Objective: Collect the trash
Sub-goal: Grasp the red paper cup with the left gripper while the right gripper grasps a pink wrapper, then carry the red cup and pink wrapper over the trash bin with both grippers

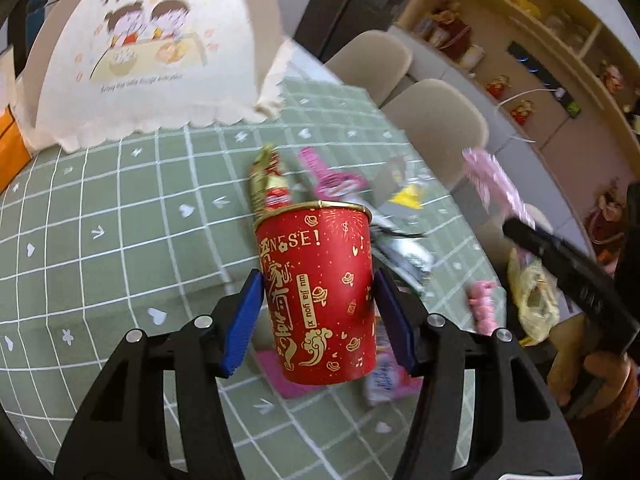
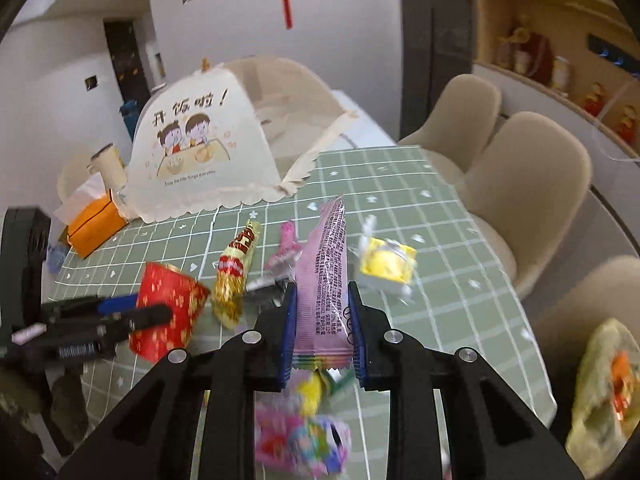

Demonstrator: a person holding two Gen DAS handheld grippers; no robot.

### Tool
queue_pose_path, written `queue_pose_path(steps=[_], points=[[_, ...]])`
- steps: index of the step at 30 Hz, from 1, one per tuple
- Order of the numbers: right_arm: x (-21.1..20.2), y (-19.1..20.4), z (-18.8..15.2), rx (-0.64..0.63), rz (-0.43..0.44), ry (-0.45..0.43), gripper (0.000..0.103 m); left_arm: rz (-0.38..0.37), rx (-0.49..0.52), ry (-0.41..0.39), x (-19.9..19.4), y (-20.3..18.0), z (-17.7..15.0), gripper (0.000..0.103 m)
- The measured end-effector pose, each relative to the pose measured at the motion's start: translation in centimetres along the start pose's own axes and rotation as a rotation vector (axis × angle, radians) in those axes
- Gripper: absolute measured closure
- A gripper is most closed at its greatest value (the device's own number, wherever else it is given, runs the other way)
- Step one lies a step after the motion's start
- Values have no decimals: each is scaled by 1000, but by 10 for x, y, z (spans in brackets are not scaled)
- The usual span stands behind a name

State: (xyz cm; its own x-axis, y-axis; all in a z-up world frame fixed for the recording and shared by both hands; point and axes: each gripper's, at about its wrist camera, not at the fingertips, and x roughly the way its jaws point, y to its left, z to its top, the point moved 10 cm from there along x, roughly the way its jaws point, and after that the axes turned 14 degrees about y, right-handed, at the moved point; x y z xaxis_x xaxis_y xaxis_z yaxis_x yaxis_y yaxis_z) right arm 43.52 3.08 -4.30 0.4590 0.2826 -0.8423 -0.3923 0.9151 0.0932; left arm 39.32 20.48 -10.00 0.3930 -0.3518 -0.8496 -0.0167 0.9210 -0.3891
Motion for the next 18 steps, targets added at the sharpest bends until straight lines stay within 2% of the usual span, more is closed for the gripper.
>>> queue_pose_path(steps=[5,11,14,18], points=[[-54,-22,-38,69,-41,-74,80,-63,71,-45,-27,-43,-9,49],[-108,-48,-72,130,-71,-154,80,-131,191,-102,-57,-111,-18,49],[-131,-64,-88,148,-104,-191,80,-151,251,-129,-63,-145,-18,49],[-154,-94,-107,173,-117,-204,80,-195,278,-145,-63,-190,-17,49]])
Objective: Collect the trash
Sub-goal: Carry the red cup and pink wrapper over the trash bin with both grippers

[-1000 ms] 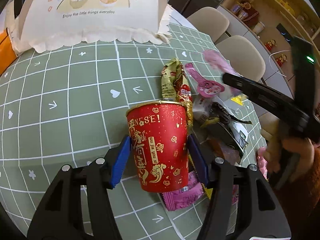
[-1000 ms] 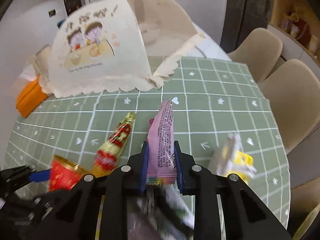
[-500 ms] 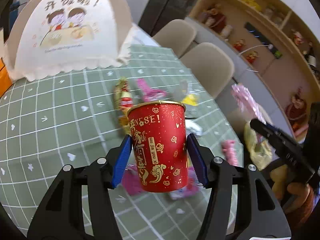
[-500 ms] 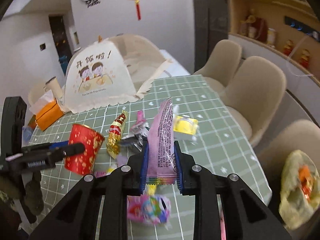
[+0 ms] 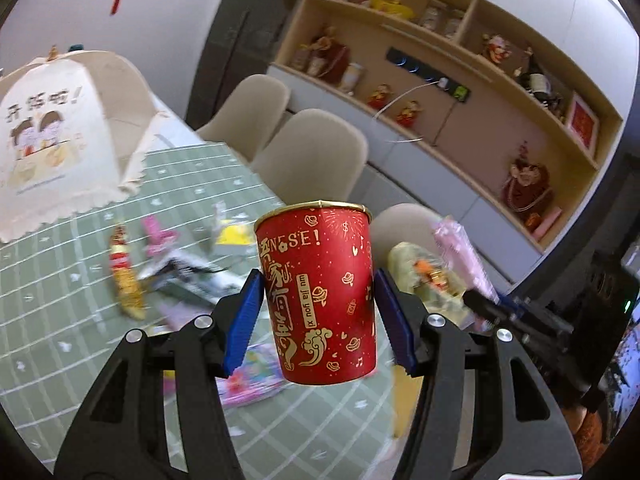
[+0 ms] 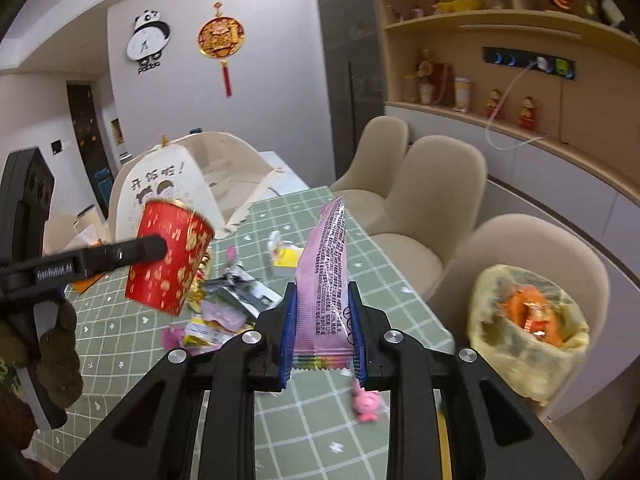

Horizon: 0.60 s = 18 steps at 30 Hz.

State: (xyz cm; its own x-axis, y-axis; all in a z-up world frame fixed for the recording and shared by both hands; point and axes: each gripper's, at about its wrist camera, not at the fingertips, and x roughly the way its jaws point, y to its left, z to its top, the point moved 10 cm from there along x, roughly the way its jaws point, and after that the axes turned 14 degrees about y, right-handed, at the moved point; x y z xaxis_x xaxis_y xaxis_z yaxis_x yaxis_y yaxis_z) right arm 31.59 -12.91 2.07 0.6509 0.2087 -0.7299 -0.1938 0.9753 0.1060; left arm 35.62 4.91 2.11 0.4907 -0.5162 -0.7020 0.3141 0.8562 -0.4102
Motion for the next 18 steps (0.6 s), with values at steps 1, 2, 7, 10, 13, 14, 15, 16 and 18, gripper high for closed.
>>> queue_pose_path(steps=[1,2,7,10,13,14,15,16,18], points=[[-4,-8,-2,2,-6,-4,80,-24,8,-4,6,-15,5,49],[-10,-21,-4,3,-22,-10,80,-31,20,-5,11,-27,7,49],[-25,-75,-9,45,-71,-33,80,-63,91,30,50,-87,18,49],[-35,-114,-14,83,-114,-57,80,-77,142,55,77,-124,25,49],[-45,-155,-20,142,-140,-75,80,-95,188,81,104,-154,31,49],[-48,-167,-22,157,-152,-79,80,-98,200,88,111,-161,30,49],[-51,-186,-25,179,-172,-81,80,-104,216,99,123,-171,32,49],[-52,-195,-27,190,-181,-80,80,-111,227,109,134,-180,33,49],[-56,-222,-35,225,-201,-75,80,-131,242,138,159,-197,35,49]])
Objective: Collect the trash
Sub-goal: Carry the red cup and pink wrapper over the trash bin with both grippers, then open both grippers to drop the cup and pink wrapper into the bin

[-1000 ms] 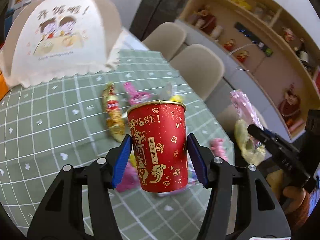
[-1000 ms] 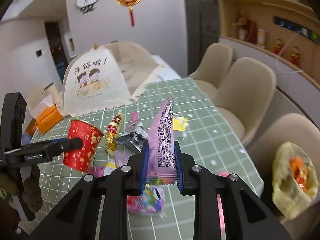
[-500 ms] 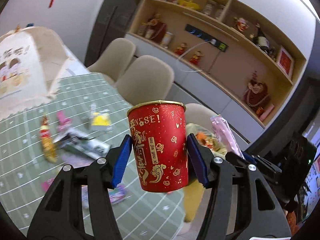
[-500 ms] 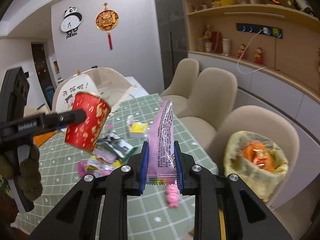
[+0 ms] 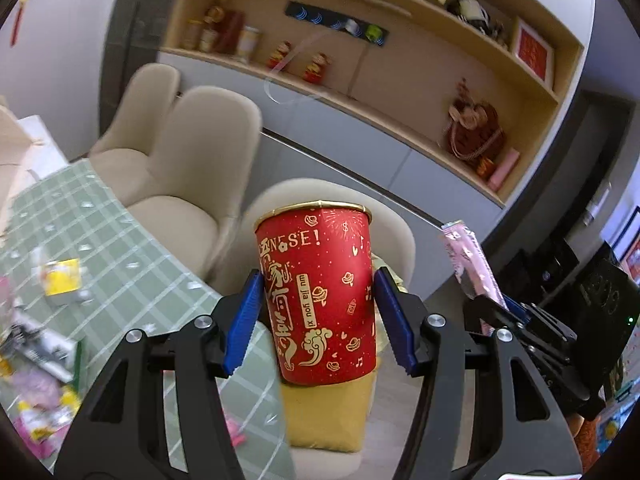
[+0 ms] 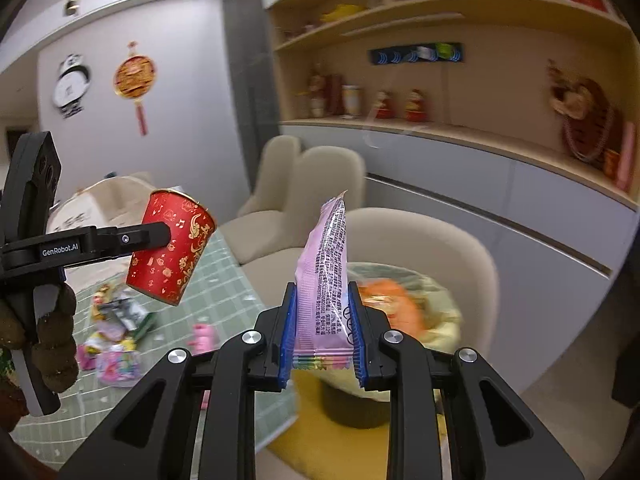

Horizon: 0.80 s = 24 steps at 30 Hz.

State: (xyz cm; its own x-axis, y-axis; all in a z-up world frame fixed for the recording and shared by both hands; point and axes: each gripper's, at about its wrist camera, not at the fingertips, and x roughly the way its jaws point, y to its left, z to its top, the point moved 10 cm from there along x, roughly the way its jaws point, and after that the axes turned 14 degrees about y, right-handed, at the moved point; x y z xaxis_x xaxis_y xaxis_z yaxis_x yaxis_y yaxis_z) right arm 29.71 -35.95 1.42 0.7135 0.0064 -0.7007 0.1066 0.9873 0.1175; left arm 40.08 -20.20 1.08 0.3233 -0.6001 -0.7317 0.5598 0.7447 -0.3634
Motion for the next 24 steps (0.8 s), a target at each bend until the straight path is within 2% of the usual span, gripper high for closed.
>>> queue_pose_path(steps=[4,8,16,19,21,24], points=[[7,-48,-6,55,-43,24,80,-43,44,52,57,-26,19,49],[16,-76,-11,76,-74,51,80,-70,46,128,120,-45,32,49],[46,-122,-23,120,-76,123,80,-58,-15,320,226,-40,26,47],[59,-127,-24,106,-66,144,80,-81,-59,336,235,-31,21,43],[68,-126,-23,100,-50,156,80,-82,-78,318,231,-24,21,37],[85,-119,-16,81,-13,171,80,-67,-107,273,211,-11,21,35]])
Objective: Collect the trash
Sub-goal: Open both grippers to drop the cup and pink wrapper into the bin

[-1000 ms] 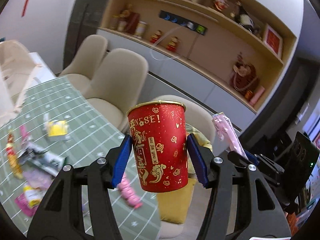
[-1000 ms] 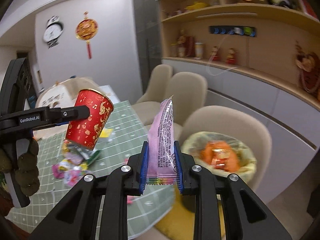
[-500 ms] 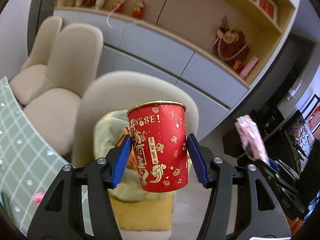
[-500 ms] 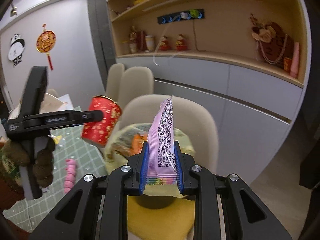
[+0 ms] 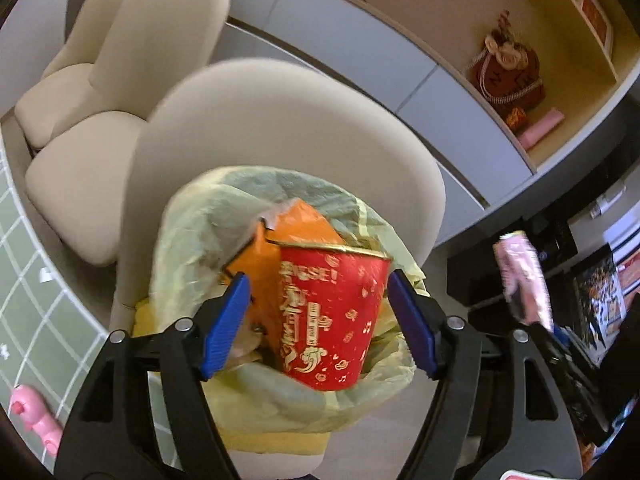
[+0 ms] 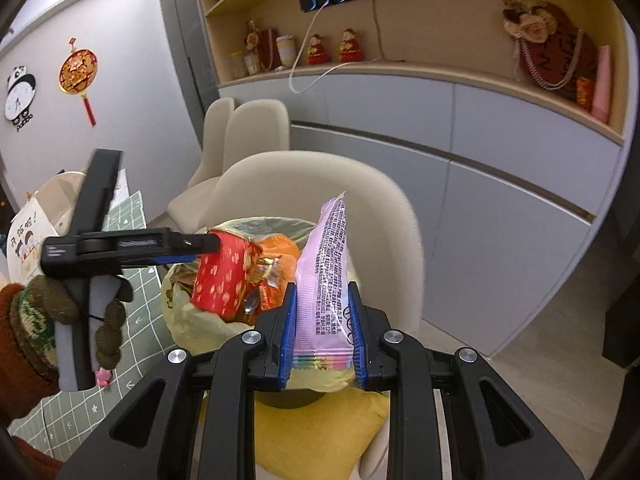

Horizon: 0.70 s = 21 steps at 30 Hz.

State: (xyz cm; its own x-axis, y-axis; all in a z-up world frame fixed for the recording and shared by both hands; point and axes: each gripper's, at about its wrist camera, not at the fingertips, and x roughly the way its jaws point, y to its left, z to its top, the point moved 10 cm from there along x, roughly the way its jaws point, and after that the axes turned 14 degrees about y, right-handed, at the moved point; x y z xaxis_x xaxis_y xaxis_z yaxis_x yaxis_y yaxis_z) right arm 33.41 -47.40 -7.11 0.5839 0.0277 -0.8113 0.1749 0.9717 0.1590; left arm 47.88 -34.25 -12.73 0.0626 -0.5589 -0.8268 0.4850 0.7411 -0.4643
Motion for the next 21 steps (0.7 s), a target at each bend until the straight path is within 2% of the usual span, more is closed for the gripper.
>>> queue_pose_path(steps=[4,9,11,16,18,21], points=[[18,32,20,-77,56,4,80,37,-48,-67,-37,16,-6,35],[37,97,50,-236,130,-17,80,78,-90,-130,-83,40,-29,35],[60,116,54,-291,124,23,80,92,-118,-140,-96,52,-41,35],[130,102,42,-282,58,200,80,110,-202,-169,-123,81,-71,35],[148,91,36,-246,79,263,80,119,-229,-174,-130,91,-83,35],[155,82,32,-213,99,307,80,117,-264,-166,-133,101,-95,35]])
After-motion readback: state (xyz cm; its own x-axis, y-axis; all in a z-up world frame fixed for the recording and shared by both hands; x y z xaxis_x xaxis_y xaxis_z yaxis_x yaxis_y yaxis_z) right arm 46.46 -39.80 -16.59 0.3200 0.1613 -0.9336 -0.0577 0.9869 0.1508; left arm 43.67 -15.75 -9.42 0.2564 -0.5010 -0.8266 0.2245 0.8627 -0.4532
